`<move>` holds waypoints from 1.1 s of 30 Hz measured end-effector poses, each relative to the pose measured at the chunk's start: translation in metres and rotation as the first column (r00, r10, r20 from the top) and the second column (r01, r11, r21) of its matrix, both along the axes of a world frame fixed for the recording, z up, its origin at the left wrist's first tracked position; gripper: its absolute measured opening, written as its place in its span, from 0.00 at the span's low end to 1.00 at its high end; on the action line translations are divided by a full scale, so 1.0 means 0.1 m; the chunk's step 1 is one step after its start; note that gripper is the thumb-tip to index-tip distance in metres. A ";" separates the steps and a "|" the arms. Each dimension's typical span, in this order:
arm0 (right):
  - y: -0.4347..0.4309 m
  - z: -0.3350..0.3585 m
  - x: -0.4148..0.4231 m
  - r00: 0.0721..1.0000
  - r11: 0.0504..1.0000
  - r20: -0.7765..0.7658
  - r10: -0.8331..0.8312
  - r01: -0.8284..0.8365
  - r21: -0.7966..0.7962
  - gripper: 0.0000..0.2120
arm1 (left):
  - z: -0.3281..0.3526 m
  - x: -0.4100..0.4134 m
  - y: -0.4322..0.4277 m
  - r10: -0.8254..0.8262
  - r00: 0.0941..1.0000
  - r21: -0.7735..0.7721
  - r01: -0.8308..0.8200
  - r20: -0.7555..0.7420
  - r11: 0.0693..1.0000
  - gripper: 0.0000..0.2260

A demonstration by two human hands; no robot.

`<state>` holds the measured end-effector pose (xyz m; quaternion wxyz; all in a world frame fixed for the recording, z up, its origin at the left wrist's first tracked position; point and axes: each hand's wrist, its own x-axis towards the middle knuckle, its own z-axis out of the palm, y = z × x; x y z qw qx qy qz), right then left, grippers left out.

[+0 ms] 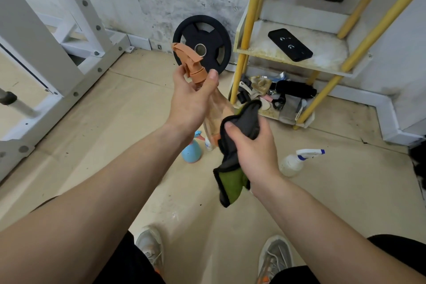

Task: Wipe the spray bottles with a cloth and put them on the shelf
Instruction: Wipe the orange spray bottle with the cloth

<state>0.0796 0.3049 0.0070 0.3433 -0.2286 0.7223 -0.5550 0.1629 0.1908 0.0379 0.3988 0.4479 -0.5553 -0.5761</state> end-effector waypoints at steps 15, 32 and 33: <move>-0.14 0.03 -0.33 0.866 0.968 -0.434 0.248 -0.209 0.137 0.21 | 0.08 -0.01 0.06 -0.170 0.983 -0.006 0.170 -0.072 0.985 0.12; -0.14 0.22 -0.09 0.708 0.958 -0.646 0.286 -0.187 0.219 0.19 | 0.05 0.01 0.05 -0.149 0.973 0.145 0.175 -0.176 0.974 0.09; -0.16 0.20 -0.15 0.768 0.956 -0.571 0.289 -0.206 0.207 0.19 | 0.05 0.01 0.06 -0.156 0.975 0.128 0.177 -0.160 0.976 0.11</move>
